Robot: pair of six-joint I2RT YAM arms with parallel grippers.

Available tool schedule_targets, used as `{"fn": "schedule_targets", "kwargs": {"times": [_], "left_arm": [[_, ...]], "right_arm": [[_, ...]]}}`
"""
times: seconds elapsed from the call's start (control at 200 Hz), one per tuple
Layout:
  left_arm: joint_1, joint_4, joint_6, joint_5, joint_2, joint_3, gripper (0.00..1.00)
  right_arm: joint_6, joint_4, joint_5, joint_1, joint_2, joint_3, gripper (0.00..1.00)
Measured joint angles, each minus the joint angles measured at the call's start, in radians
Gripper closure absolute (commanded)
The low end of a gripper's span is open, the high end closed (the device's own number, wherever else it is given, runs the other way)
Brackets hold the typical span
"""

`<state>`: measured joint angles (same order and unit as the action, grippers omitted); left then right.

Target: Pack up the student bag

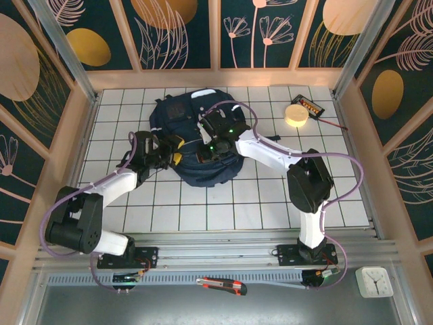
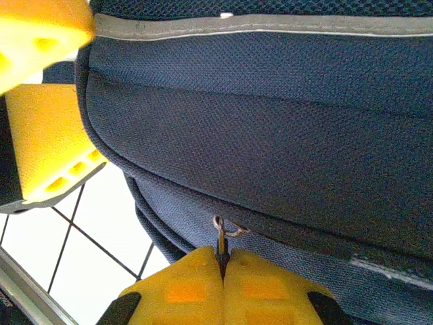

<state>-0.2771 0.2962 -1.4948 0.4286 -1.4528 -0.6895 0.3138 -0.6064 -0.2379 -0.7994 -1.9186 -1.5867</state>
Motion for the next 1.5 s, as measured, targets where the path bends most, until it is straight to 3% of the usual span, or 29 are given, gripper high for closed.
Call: {"fn": "schedule_targets", "kwargs": {"times": [0.065, 0.22, 0.32, 0.786, 1.501], "left_arm": [[0.000, 0.000, 0.001, 0.007, -0.015, -0.005, 0.58], [0.000, 0.000, 0.000, 0.016, -0.035, -0.006, 0.87], [0.000, 0.001, 0.001, 0.021, -0.039, -0.006, 1.00], [0.002, 0.005, 0.014, 0.029, -0.039, -0.007, 1.00], [0.004, -0.013, 0.054, 0.030, -0.035, -0.014, 1.00]], "right_arm": [[0.002, -0.003, 0.000, 0.000, -0.003, -0.005, 1.00], [0.002, -0.006, 0.001, 0.000, -0.014, -0.019, 1.00], [0.003, -0.010, 0.001, 0.000, -0.014, -0.019, 1.00], [0.005, -0.011, 0.001, 0.025, -0.014, -0.014, 1.00], [-0.022, 0.027, -0.011, 0.117, 0.086, 0.130, 1.00]]}}
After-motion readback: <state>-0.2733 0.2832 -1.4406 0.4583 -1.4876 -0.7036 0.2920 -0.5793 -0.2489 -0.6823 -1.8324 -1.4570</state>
